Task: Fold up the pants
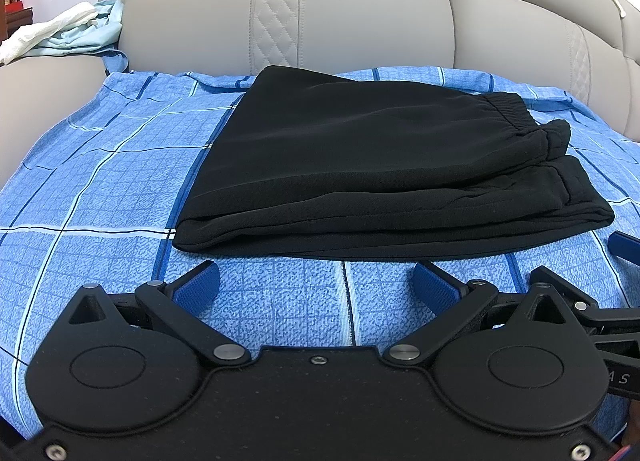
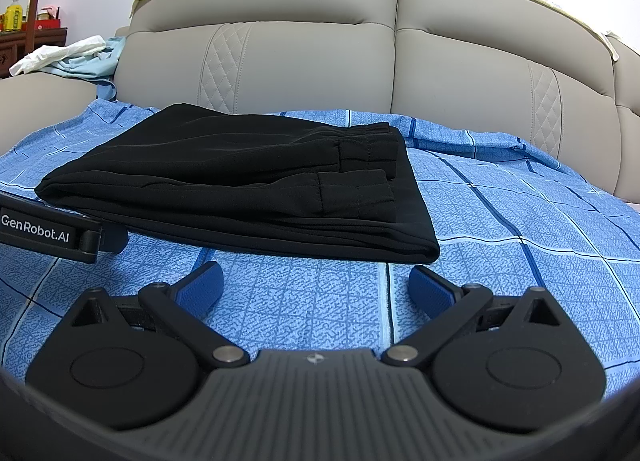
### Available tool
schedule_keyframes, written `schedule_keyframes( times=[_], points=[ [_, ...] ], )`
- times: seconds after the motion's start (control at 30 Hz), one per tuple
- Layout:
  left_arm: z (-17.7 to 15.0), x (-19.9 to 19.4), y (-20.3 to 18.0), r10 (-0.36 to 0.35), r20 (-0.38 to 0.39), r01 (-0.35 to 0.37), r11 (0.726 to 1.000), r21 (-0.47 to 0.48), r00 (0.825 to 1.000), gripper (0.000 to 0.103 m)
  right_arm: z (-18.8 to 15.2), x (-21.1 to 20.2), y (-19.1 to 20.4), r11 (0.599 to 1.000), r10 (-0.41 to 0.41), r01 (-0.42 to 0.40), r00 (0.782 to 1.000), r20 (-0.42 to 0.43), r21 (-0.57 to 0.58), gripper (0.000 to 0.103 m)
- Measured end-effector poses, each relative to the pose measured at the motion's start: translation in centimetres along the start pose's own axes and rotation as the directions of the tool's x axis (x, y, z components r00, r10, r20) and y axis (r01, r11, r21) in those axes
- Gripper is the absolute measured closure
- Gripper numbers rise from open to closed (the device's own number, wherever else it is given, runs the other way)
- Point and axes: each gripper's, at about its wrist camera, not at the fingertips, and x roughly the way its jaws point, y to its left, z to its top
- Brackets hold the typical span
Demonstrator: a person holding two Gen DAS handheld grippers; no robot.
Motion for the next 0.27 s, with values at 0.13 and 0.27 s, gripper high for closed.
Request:
schedule_keyframes(
  times=[0.13, 0.27],
  points=[
    [-0.08, -0.02, -0.03, 0.000, 0.001, 0.000, 1.000, 0.000, 1.000, 0.000, 0.00, 0.00, -0.01, 1.000, 0.000, 0.000, 1.000, 0.000, 0.000, 0.000],
    [-0.12, -0.02, -0.05, -0.002, 0.002, 0.002, 1.000, 0.001, 1.000, 0.000, 0.00, -0.02, -0.02, 1.000, 0.000, 0.000, 1.000, 0.001, 0.000, 0.000]
  ],
)
